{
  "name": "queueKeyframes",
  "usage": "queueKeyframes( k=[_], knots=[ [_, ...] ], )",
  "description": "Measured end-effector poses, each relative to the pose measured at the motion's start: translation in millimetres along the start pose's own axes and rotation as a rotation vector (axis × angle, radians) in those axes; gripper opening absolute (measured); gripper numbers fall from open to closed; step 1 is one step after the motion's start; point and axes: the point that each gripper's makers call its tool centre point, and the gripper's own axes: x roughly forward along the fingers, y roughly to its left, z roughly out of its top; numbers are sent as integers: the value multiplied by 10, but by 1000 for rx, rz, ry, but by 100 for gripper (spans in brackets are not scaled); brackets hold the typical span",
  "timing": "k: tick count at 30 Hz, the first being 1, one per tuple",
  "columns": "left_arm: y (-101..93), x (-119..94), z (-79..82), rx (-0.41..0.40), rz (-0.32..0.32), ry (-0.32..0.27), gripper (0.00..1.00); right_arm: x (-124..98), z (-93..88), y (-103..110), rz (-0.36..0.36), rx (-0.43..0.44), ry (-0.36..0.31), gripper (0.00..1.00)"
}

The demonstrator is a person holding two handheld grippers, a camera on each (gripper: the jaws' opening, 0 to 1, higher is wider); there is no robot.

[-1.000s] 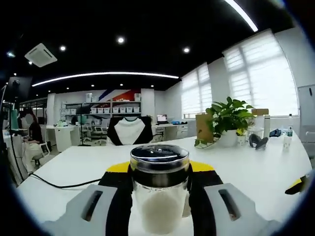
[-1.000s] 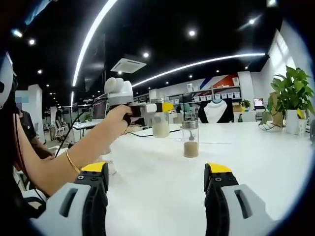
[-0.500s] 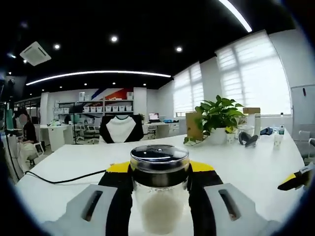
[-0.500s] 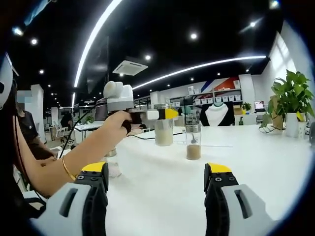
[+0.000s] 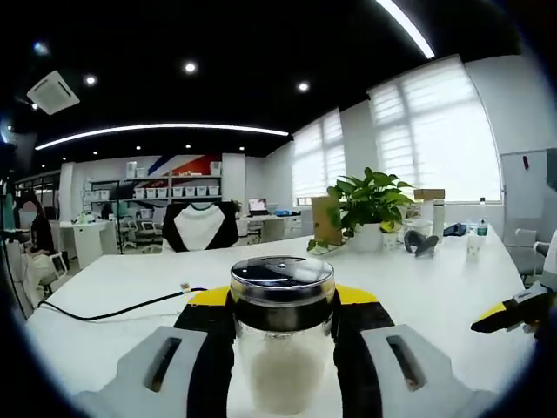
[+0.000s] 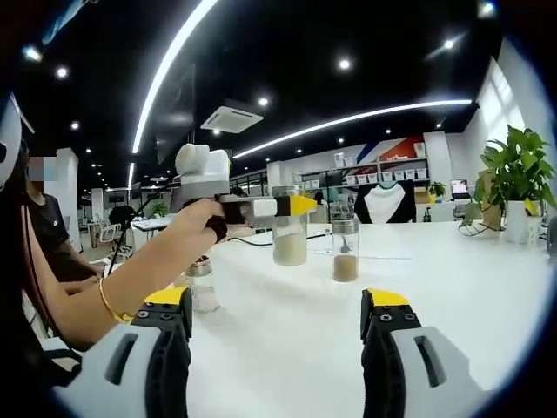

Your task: Rotate the seasoning bottle until the label or dispensing opening points toward the visible target arrow and the bottle remains upright within the marked orientation range

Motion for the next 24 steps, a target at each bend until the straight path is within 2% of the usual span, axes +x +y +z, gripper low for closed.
queueKeyframes(
  k=[12,18,24],
  knots=[
    [-285,-158,-128,22,-66,29,45,36,-72,107,20,0,21,79],
    [-501,-308,-176,-7,-127,28,45,35,-134,86,11,3,39,78],
    [-653,-368,-215,6,-172,38,45,43,-167,97,16,6,47,78]
  ],
)
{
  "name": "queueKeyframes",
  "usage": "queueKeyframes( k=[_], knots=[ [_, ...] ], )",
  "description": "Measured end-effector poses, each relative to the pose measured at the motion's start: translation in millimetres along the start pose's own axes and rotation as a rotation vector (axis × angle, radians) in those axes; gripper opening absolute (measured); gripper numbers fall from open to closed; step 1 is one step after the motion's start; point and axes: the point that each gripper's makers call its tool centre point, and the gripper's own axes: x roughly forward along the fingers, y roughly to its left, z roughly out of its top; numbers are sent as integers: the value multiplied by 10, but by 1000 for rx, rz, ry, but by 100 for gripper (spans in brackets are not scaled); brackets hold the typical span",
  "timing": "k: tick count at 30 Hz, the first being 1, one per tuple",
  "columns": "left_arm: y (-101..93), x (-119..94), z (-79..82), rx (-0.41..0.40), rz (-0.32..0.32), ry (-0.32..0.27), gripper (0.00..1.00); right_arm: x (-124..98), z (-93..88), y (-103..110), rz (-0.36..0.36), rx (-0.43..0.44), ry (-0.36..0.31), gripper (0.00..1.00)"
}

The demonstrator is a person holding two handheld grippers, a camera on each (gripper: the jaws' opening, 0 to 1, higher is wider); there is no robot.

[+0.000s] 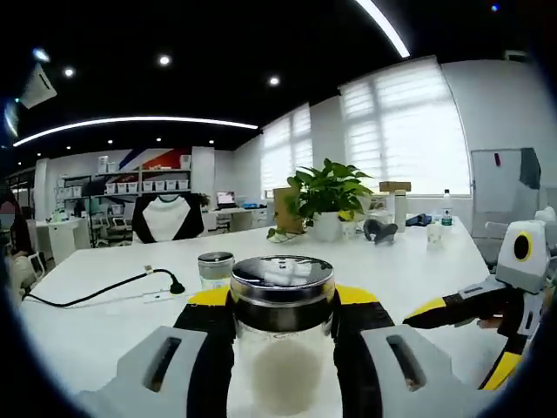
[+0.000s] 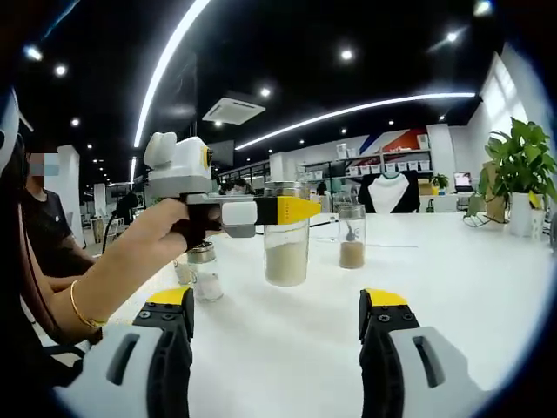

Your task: Rotate the seasoning bottle until the label or dispensing opening points toward the visible target arrow and the bottle remains upright within the marked orientation range

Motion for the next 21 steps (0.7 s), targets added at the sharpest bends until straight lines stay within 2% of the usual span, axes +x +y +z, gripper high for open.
queueKeyframes(
  k=[6,10,14,21],
  knots=[
    [-181,-47,-41,11,-69,11,45,14,-15,-5,-1,0,0,77],
    [-279,-83,-51,-15,-117,5,45,27,-20,-6,0,2,-2,77],
    [-352,-121,-62,-11,-142,6,45,46,-34,0,3,4,1,77],
    [-504,-187,-113,-31,-229,13,45,76,-45,55,28,-11,4,70]
  ],
)
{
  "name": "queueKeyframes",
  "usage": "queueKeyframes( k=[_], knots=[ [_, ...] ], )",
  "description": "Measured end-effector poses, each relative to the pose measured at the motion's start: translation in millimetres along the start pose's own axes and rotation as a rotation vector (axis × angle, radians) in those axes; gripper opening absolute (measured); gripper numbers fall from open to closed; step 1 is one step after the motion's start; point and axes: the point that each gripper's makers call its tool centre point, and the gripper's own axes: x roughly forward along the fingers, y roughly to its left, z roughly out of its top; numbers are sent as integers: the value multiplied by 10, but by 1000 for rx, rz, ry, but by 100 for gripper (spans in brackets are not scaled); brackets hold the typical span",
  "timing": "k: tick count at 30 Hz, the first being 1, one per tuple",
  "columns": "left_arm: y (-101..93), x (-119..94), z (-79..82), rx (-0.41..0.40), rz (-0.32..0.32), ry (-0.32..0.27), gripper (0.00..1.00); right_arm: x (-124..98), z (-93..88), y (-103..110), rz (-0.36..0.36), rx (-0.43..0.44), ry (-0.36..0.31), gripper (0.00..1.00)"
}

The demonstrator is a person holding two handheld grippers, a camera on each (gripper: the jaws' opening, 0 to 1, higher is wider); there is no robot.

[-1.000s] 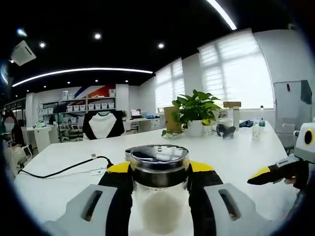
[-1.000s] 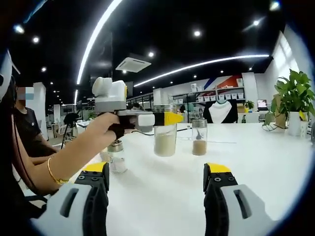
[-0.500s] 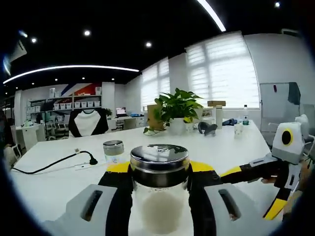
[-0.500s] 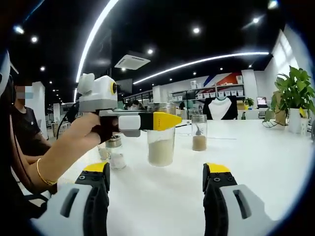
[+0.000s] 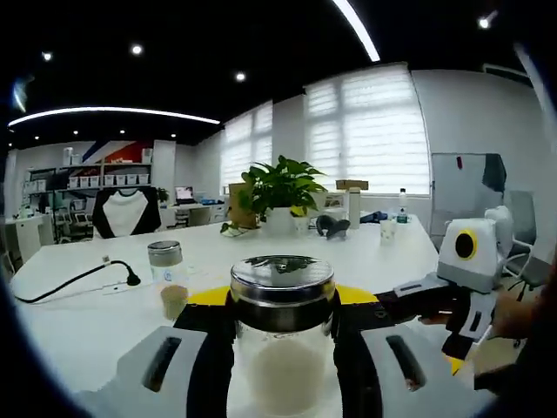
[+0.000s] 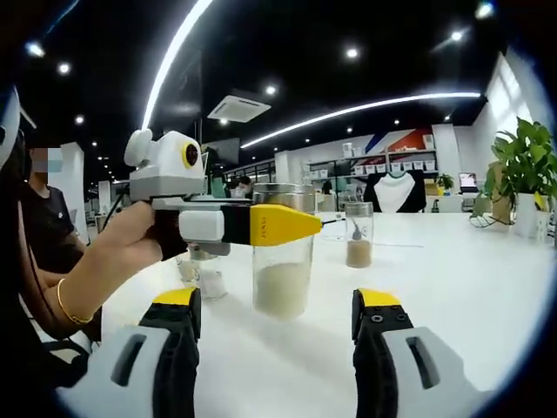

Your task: Rotate the seasoning bottle until the label or dispensing opening points toward the visible target arrow and the bottle remains upright within the marked orientation range

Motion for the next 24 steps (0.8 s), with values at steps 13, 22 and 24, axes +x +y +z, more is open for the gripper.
queueKeyframes(
  k=[13,22,24],
  knots=[
    [-239,-53,-30,5,-99,11,45,77,1,47,20,-8,2,70],
    [-361,-99,1,4,-153,7,45,119,9,83,42,-16,4,66],
    [-388,-109,12,12,-161,8,45,128,2,95,48,-25,9,64]
  ],
)
